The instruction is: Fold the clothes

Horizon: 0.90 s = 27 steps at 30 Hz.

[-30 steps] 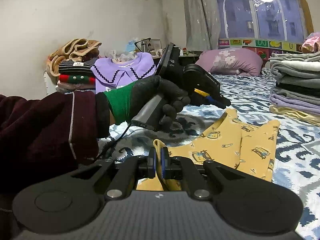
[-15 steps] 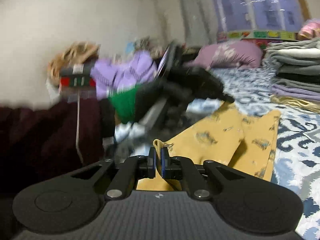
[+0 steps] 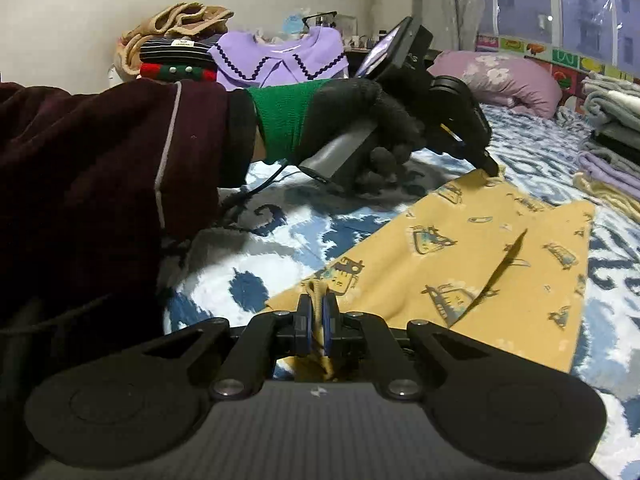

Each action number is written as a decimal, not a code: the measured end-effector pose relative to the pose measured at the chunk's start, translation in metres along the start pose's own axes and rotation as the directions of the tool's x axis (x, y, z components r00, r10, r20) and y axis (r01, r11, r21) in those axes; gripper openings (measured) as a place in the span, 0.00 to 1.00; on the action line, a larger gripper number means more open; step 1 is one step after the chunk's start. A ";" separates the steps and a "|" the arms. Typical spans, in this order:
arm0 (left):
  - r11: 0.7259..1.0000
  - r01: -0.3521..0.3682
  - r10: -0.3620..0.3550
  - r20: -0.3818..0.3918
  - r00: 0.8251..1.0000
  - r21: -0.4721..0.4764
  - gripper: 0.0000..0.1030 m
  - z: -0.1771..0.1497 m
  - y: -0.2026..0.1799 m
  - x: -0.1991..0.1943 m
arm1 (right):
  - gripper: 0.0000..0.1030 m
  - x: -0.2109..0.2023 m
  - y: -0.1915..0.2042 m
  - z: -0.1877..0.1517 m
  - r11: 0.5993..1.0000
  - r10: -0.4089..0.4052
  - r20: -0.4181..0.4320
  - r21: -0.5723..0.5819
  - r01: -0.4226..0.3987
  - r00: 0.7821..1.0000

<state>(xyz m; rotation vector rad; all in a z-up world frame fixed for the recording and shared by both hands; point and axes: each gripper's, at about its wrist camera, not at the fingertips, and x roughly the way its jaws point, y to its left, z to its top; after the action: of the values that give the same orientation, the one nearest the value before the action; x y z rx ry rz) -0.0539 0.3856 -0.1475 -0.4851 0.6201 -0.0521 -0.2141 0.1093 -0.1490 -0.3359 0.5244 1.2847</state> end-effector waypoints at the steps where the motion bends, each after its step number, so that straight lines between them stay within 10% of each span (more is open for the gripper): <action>1: 1.000 -0.008 0.008 -0.002 1.000 0.000 0.00 -0.001 0.002 0.001 | 0.07 0.001 -0.001 0.000 1.000 0.002 -0.008 0.006 -0.002 1.000; 10: 1.000 -0.015 0.015 -0.004 1.000 -0.005 0.04 0.001 0.002 -0.007 | 0.08 -0.003 0.002 0.003 0.999 -0.014 -0.026 -0.035 0.013 1.000; 15: 0.982 -0.082 0.075 0.050 0.996 0.169 0.04 0.005 -0.021 -0.036 | 0.18 -0.019 0.002 0.011 0.999 0.031 -0.001 -0.024 -0.032 1.000; 27: 0.994 -0.030 0.029 0.011 1.000 0.102 0.17 -0.003 -0.019 -0.035 | 0.22 -0.041 -0.068 0.014 0.946 0.085 0.109 0.304 -0.115 0.990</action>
<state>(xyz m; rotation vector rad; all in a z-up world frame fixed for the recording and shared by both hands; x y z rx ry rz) -0.0824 0.3739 -0.1224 -0.3772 0.6126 -0.0529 -0.1541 0.0661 -0.1182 0.0149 0.6584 1.2857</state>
